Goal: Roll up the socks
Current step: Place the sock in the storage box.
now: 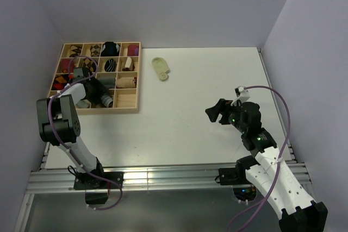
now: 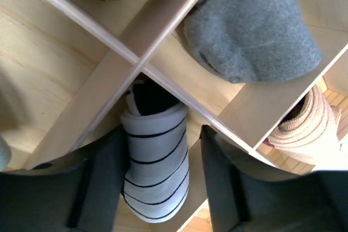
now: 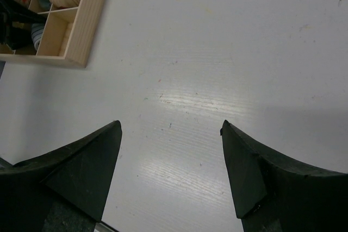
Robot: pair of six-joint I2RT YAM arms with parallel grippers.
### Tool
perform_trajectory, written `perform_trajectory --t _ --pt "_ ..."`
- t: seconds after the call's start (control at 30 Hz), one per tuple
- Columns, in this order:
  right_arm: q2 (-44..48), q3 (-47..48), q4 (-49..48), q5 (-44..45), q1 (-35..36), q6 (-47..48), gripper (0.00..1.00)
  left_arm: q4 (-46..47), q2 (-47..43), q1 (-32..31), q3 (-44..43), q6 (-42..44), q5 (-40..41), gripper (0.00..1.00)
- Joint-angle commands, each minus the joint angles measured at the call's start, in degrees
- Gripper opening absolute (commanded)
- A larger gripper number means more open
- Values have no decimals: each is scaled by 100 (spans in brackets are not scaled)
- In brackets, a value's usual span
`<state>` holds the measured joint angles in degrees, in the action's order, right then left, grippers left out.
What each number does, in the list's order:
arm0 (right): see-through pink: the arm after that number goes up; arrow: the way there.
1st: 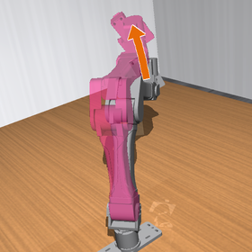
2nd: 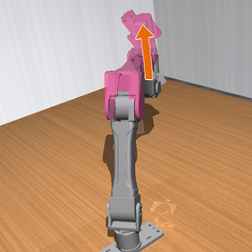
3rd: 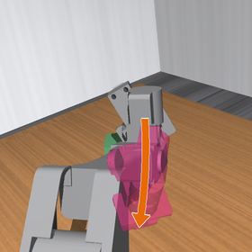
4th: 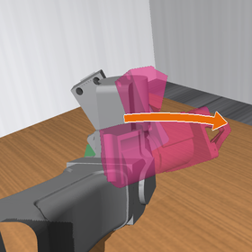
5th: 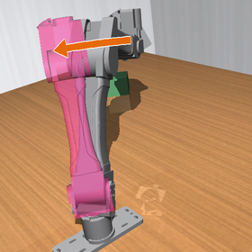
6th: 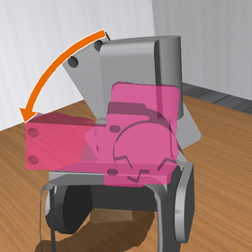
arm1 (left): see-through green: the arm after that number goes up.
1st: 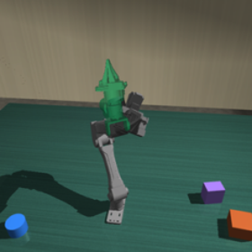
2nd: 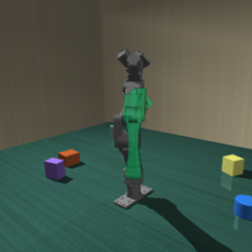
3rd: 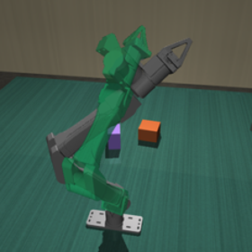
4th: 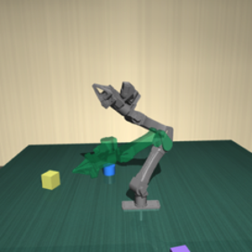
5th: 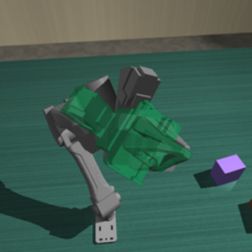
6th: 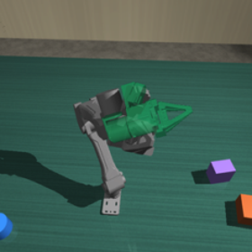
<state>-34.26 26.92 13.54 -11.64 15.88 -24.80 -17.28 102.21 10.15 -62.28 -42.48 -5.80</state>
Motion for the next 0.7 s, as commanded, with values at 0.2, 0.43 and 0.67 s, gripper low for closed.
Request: perform_trajectory --t 0.2,0.43,0.67 --pt "113 112 -71 -14 12 107 81 -609 -797 -22 -144 302 737 81" --pt "174 410 157 3 12 124 80 -988 -1721 -119 -398 433 1099 86" --pt "244 990 587 48 12 282 82 -138 -2206 -1608 -653 1538 1301 83"
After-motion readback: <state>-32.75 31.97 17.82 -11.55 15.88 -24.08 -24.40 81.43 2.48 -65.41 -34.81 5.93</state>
